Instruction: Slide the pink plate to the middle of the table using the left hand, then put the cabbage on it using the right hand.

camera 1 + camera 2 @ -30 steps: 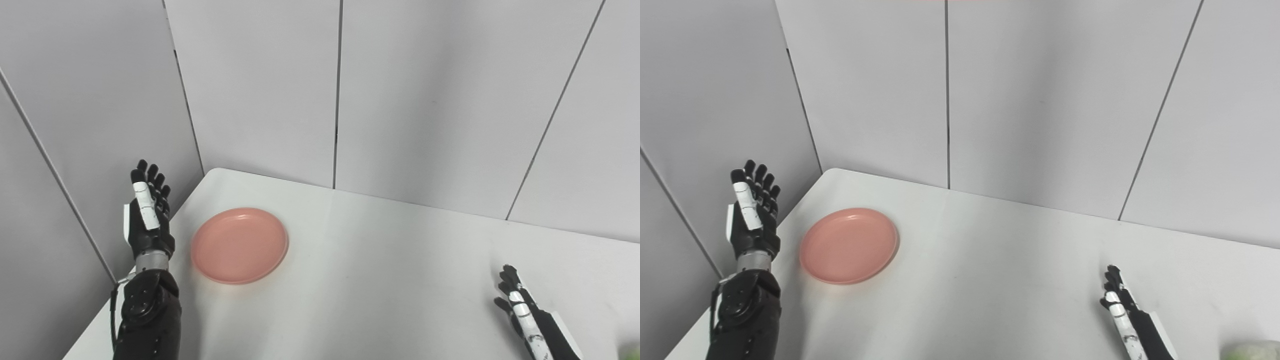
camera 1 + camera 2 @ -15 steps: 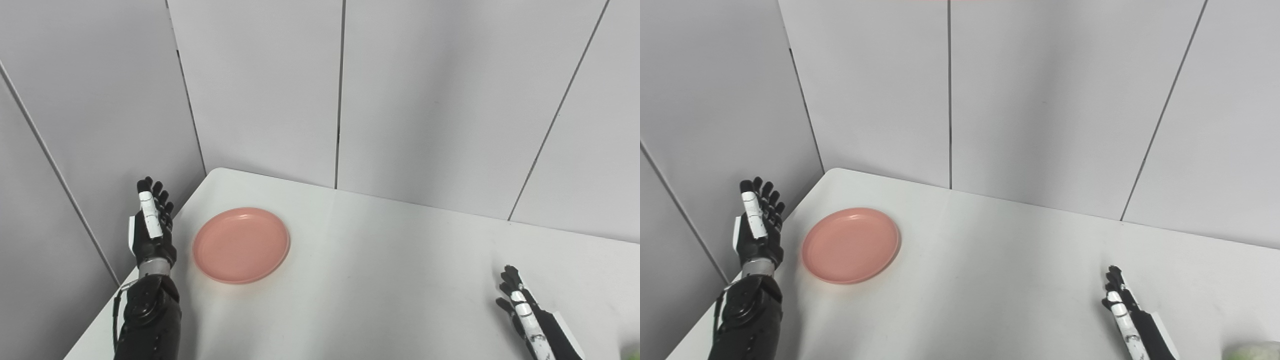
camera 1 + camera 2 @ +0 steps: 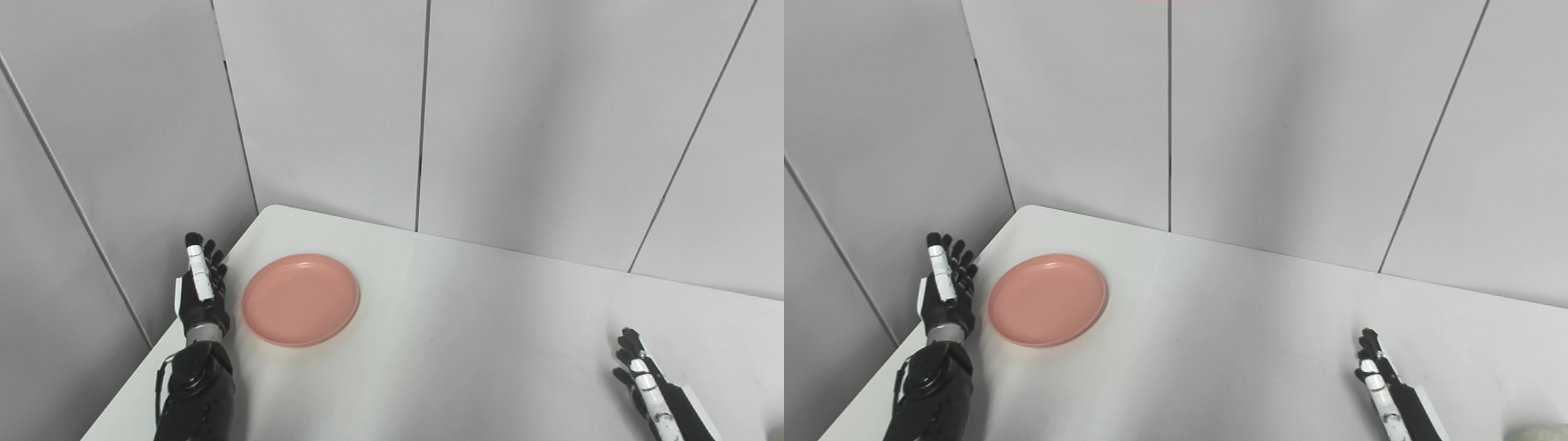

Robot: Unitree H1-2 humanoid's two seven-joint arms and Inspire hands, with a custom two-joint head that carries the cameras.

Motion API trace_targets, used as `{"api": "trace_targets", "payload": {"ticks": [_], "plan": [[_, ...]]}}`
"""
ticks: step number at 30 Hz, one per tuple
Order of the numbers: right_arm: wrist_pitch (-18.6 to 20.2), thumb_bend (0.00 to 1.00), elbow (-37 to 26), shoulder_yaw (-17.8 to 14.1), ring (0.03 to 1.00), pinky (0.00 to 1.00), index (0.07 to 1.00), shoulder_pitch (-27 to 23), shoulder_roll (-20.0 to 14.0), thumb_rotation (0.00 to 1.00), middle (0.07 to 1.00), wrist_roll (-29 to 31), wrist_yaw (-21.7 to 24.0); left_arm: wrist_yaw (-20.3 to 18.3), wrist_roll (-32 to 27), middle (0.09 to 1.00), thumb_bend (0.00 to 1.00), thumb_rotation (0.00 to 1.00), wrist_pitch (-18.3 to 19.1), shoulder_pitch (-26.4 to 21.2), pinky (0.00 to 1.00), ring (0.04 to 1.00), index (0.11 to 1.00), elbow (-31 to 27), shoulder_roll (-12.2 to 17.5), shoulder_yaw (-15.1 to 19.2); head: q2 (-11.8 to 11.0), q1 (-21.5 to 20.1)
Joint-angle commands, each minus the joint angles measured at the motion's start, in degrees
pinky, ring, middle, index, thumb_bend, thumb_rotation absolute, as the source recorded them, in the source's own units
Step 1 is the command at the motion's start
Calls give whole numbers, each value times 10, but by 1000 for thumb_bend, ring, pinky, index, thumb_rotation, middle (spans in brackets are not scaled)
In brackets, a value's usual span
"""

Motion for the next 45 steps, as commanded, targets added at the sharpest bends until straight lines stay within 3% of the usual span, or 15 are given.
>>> {"api": "trace_targets", "payload": {"ticks": [1,11,17,23,27,45], "plan": [[11,203,-13,-1,1000,1000,1000,0,-9,1000,1000,-5,-2,-5,3,978,844,983,-19,-24,1000,988,970,15,17,-2,0,-1],[14,212,-11,-5,1000,1000,1000,0,-4,1000,1000,9,0,-46,-13,1000,902,999,-23,-36,1000,1000,996,89,36,-13,1,-3],[4,241,-6,-5,1000,1000,1000,0,-5,1000,1000,9,0,-52,-13,1000,897,1000,1,-32,1000,1000,1000,80,32,-24,2,-5],[13,257,-12,-5,1000,1000,1000,2,-2,1000,1000,2,-7,-46,-1,997,906,1000,-2,-37,1000,1000,1000,84,21,-40,4,-8],[19,254,-17,3,1000,1000,1000,0,-11,1000,1000,-2,3,-65,-1,1000,887,1000,-6,-38,1000,1000,1000,91,19,-52,4,-9],[-17,247,-5,9,1000,1000,1000,1,-14,1000,1000,-17,-2,-47,35,993,891,1000,21,-27,1000,995,988,45,0,-94,7,-16]]}}
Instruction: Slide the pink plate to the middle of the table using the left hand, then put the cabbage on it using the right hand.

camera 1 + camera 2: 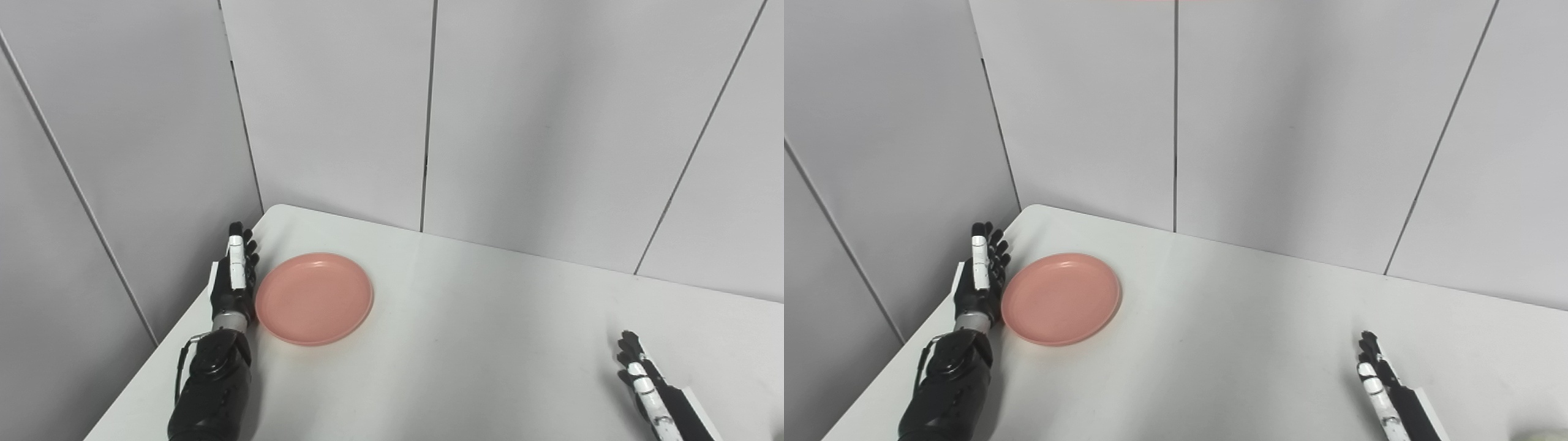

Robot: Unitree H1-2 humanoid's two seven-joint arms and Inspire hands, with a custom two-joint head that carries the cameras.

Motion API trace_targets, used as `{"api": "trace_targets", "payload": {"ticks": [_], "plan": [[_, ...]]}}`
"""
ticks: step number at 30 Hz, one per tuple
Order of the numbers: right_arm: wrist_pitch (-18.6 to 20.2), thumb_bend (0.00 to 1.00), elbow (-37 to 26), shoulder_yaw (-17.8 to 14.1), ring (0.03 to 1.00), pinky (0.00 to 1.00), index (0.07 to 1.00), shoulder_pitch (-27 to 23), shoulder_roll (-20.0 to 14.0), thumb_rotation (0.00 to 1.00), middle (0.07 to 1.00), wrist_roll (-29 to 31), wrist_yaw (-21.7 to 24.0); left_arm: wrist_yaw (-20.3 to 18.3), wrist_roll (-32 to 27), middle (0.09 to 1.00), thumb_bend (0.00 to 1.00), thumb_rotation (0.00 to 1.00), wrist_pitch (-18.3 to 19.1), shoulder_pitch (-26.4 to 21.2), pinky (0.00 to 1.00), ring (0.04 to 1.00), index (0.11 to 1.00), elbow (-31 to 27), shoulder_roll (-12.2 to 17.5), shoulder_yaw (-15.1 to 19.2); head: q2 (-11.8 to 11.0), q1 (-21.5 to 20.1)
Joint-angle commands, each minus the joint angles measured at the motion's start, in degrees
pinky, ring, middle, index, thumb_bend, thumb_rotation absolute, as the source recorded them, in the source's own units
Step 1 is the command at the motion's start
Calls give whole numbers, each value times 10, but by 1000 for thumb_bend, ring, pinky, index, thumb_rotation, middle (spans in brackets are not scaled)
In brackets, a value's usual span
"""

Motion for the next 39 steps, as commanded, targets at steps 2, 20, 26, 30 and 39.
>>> {"api": "trace_targets", "payload": {"ticks": [2,20,26,30,39], "plan": [[-19,226,3,1,1000,1000,1000,-3,-6,1000,1000,-9,-2,-9,10,993,894,1000,25,0,1000,995,989,-9,-16,-17,0,0],[-32,212,12,3,1000,1000,1000,-4,-4,1000,1000,-14,-3,-27,25,1000,889,1000,43,8,1000,999,999,-45,-32,-59,0,-14],[-30,213,15,6,1000,1000,1000,-5,-4,1000,1000,-18,-3,-22,32,994,923,1000,60,13,1000,989,991,-74,-42,-71,-1,-19],[-35,245,22,7,1000,1000,1000,-7,-4,1000,1000,-18,-3,-23,36,990,909,1000,79,20,1000,988,989,-104,-51,-82,-1,-19],[-46,245,26,10,994,997,1000,-6,-4,1000,1000,-27,-6,-43,17,978,902,993,128,28,992,980,990,-155,-77,-85,-1,-29]]}}
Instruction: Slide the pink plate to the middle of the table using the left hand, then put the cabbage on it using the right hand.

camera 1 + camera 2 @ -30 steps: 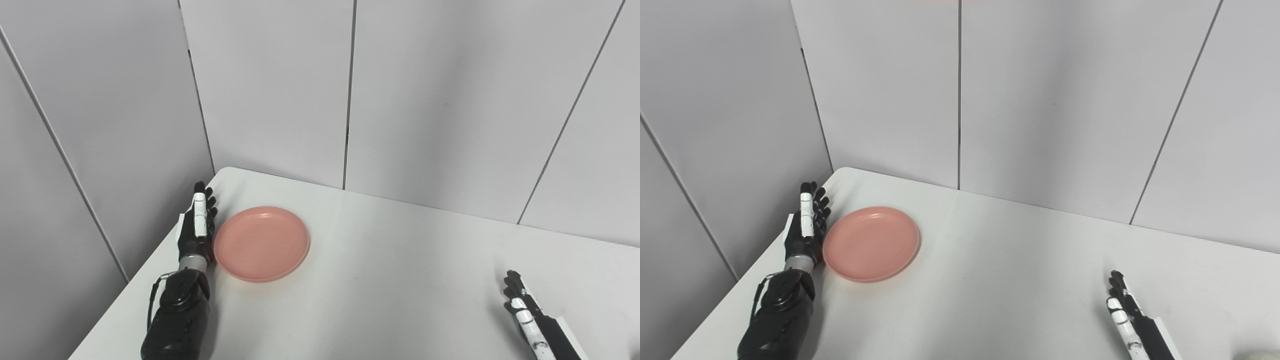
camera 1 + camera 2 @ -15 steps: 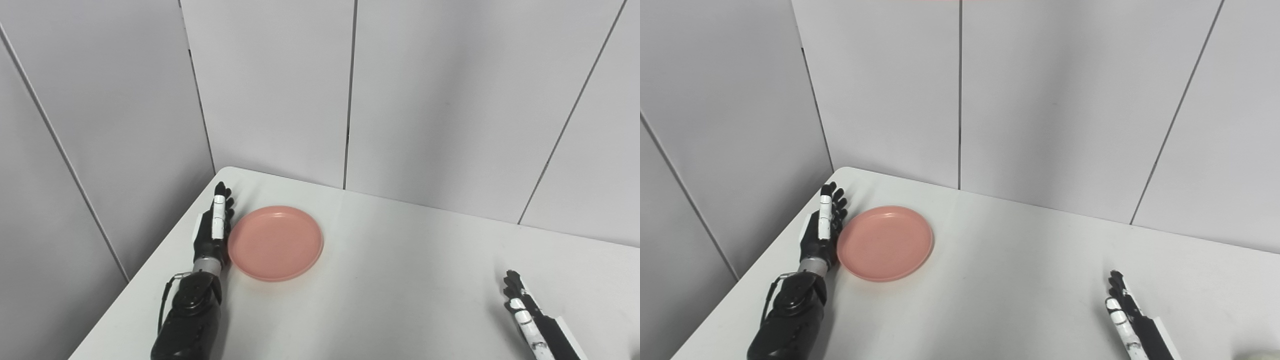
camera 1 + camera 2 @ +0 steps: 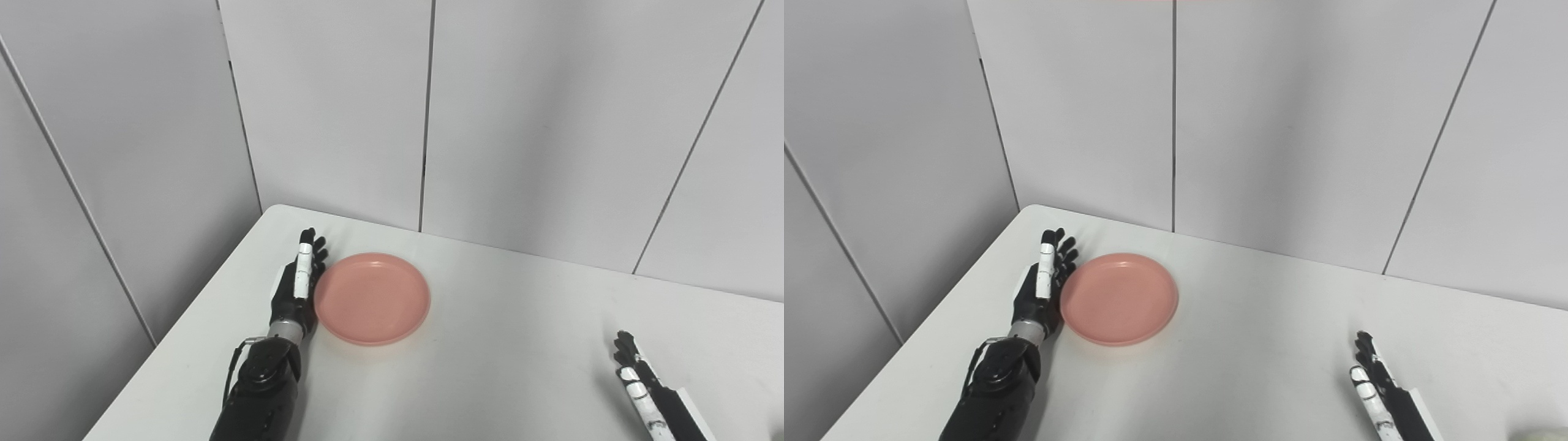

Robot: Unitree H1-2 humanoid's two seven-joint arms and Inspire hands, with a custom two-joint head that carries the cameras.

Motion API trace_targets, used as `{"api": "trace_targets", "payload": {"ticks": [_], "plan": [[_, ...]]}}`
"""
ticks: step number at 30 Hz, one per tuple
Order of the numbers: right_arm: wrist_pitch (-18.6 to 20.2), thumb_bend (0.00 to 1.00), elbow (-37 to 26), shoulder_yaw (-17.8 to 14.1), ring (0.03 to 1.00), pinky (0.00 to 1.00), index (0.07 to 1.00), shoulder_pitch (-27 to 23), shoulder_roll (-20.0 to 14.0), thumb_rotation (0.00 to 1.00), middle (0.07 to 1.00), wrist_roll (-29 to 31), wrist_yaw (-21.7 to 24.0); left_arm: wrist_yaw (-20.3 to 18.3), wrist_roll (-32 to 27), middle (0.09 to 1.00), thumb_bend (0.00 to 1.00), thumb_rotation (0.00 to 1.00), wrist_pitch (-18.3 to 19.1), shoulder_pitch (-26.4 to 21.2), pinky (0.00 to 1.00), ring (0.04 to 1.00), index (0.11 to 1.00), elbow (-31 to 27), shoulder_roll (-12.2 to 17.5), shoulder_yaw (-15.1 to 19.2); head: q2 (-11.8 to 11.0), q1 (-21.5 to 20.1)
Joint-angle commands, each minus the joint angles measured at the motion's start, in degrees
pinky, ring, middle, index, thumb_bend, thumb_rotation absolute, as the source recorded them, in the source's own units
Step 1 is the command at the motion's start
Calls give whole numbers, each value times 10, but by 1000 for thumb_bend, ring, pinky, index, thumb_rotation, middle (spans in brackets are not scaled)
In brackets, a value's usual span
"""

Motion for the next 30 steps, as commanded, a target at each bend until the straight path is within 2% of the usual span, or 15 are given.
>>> {"api": "trace_targets", "payload": {"ticks": [1,9,13,20,30], "plan": [[-13,244,3,1,994,997,1000,-6,-3,1000,1000,-5,-2,-24,-5,978,901,991,21,-4,991,979,990,-18,-13,-13,0,-1],[-18,273,9,3,989,991,1000,-6,-4,1000,1000,-12,-5,-38,2,976,882,993,26,-1,980,975,981,-23,-28,-29,0,-4],[-12,277,5,3,991,995,1000,-5,-3,1000,1000,-11,-4,-51,9,986,894,1000,27,1,989,981,988,-22,-29,-49,1,-7],[-7,280,5,4,994,1000,1000,-4,-1,1000,1000,-11,-3,-62,11,999,875,1000,50,10,1000,998,999,-51,-38,-76,5,-19],[-10,362,7,11,963,951,984,-2,1,1000,986,-29,-14,-69,38,1000,879,1000,60,22,1000,1000,1000,-72,-46,-107,8,-49]]}}
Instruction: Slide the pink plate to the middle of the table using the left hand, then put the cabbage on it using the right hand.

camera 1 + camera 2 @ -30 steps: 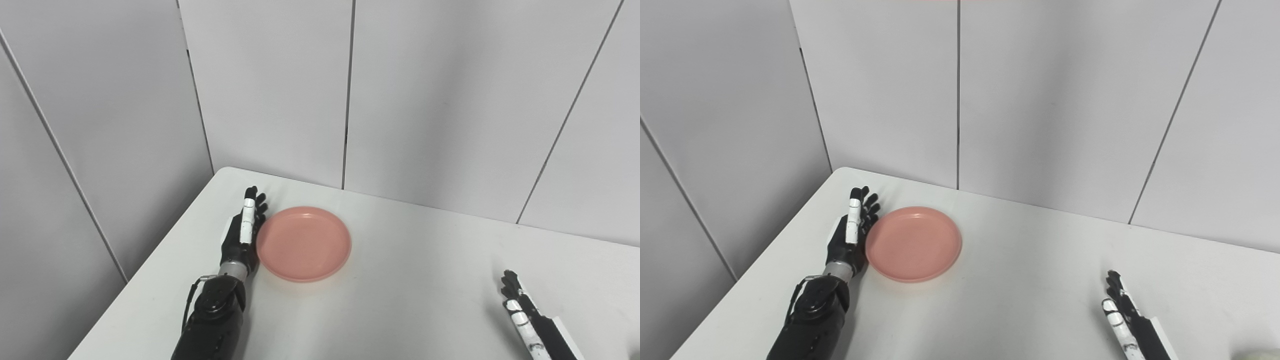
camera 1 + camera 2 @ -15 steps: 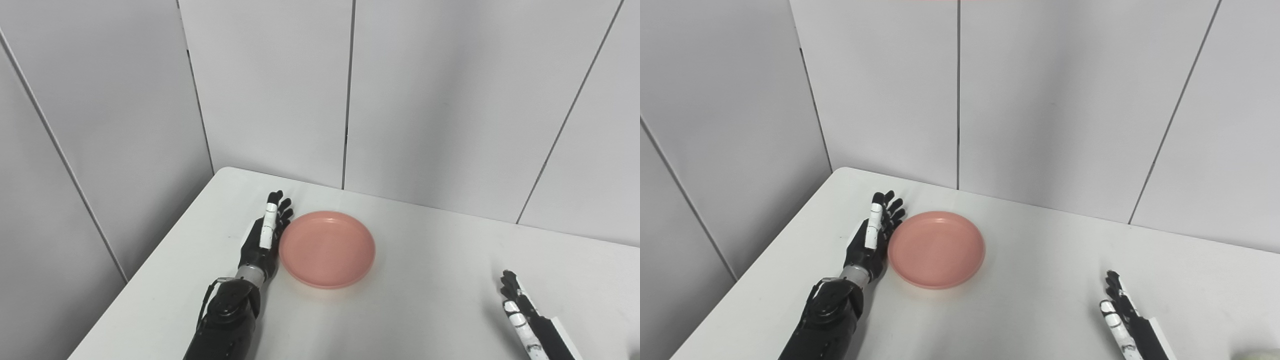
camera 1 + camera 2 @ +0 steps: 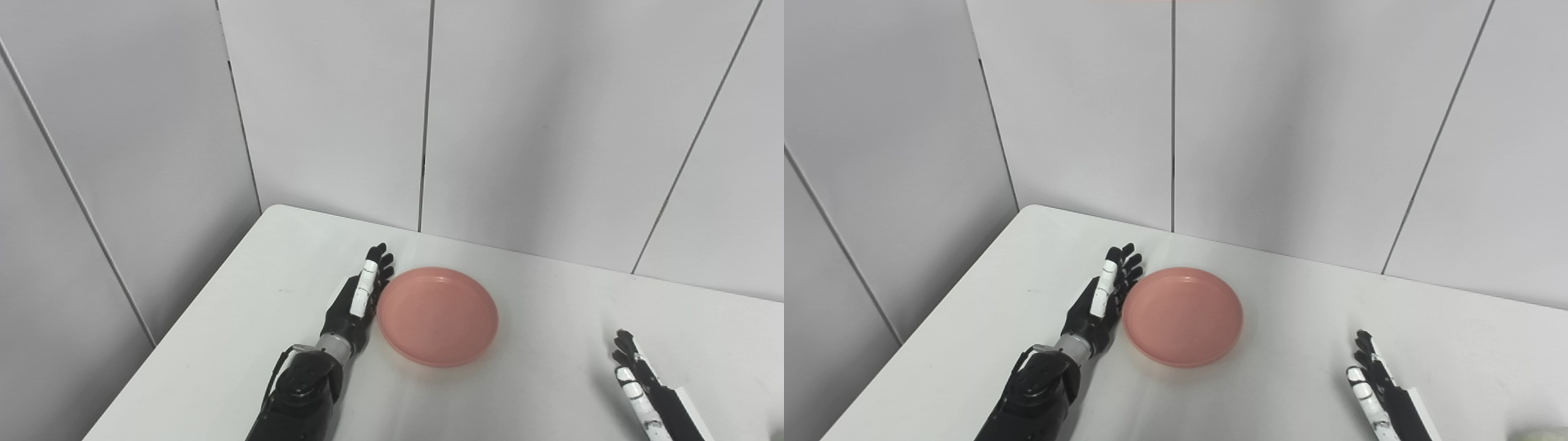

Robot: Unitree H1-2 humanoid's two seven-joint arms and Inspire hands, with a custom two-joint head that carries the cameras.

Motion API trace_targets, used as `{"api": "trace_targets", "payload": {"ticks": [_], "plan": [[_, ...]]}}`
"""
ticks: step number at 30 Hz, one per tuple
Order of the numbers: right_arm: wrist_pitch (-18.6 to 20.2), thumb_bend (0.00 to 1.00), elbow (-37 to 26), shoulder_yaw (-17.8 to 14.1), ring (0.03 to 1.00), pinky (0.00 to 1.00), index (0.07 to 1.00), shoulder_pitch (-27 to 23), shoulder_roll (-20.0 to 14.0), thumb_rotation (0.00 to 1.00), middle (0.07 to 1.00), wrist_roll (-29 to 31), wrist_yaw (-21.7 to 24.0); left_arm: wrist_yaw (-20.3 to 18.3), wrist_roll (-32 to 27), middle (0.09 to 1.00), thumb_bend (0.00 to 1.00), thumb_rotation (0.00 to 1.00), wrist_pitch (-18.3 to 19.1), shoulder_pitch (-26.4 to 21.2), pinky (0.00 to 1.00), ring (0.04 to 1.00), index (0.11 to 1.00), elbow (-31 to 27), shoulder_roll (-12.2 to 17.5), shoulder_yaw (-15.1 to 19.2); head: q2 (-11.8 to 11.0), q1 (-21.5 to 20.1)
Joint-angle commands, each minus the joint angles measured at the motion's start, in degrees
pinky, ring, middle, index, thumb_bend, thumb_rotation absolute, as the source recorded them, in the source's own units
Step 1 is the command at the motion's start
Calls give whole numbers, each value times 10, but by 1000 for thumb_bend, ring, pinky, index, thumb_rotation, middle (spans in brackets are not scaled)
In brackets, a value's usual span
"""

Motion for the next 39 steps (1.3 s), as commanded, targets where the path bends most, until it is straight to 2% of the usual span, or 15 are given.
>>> {"api": "trace_targets", "payload": {"ticks": [1,4,7,12,21,30,39], "plan": [[-4,382,3,6,970,955,986,-1,-1,1000,987,-7,2,-20,15,994,883,1000,18,3,1000,993,999,-14,-13,-24,0,-1],[-9,399,7,8,968,949,982,-1,-1,1000,983,-10,0,-23,26,983,894,1000,22,7,1000,983,992,-21,-17,-38,1,-11],[-18,425,16,11,955,929,974,-2,-2,1000,973,-20,-4,-37,29,999,802,1000,13,10,1000,999,1000,-18,-21,-54,0,-20],[-43,441,29,14,943,911,965,-4,-3,1000,968,-24,-7,-46,31,1000,777,1000,12,13,1000,1000,1000,-8,-30,-69,1,-28],[-55,466,40,21,943,903,960,-4,-1,1000,967,-40,-20,-61,25,1000,812,1000,18,23,1000,1000,1000,-2,-50,-82,5,-48],[-50,522,38,28,929,898,954,-4,0,1000,950,-60,-30,-76,44,1000,825,1000,3,36,983,998,1000,2,-48,-112,8,-63],[-51,517,39,34,927,903,956,-6,-1,1000,950,-59,-29,-90,41,1000,847,1000,-5,42,1000,1000,1000,18,-50,-123,8,-69]]}}
